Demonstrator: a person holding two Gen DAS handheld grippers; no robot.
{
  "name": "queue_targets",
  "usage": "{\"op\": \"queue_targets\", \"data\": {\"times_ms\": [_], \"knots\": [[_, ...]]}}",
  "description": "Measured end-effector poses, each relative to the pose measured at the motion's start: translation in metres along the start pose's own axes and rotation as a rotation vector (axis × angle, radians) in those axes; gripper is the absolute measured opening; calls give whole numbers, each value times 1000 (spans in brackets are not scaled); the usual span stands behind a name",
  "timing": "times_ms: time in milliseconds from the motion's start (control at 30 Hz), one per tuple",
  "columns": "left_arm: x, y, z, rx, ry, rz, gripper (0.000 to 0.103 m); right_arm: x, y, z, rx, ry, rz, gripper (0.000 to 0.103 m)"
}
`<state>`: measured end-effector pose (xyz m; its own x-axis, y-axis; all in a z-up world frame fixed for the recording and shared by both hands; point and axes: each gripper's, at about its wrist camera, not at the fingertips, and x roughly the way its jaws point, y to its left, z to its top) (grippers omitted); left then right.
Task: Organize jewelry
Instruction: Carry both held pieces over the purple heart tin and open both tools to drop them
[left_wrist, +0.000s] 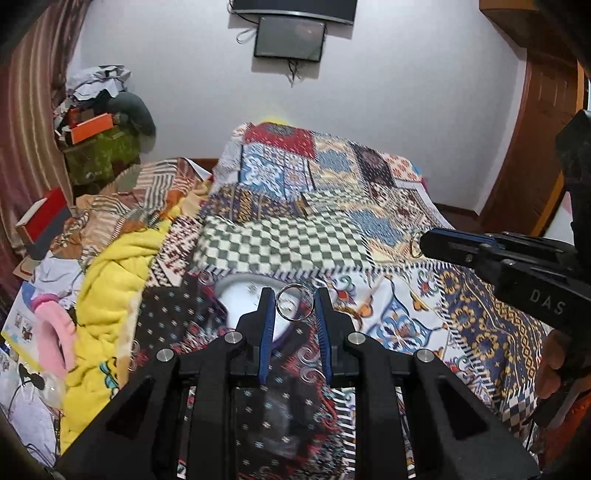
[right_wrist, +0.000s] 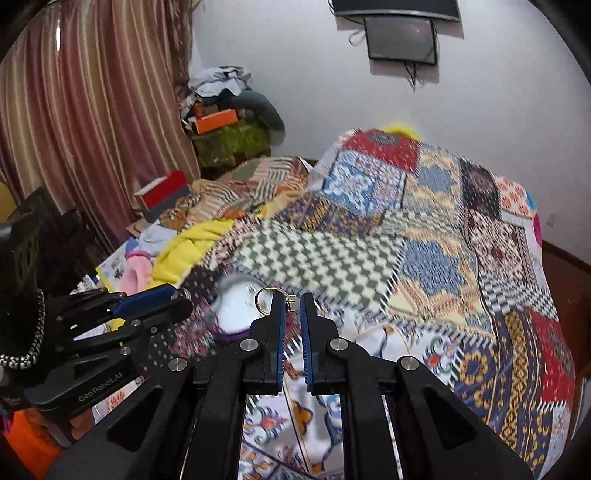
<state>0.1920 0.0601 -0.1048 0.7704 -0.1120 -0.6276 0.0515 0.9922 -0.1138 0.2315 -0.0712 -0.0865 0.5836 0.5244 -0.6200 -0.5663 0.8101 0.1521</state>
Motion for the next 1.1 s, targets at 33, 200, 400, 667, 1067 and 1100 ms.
{"op": "queue_targets", "data": {"times_ms": [33,200,400,667,1067,1100], "knots": [[-1,3,2,-3,-8,8,20,0,2,3,-3,-10,6,7],[-2,14,10,-15,-35,29,20,6,12,15,-17,-32,26,7],[4,23,15,-20,-50,37,20,24,22,21,-20,-22,55,7],[38,37,2,-55,14,26,20,63,28,13,-11,59,83,7],[81,45,-21,-71,135,2,20,119,24,1,-4,200,108,7],[83,46,-22,-72,138,2,20,122,23,1,-4,207,111,7]]}}
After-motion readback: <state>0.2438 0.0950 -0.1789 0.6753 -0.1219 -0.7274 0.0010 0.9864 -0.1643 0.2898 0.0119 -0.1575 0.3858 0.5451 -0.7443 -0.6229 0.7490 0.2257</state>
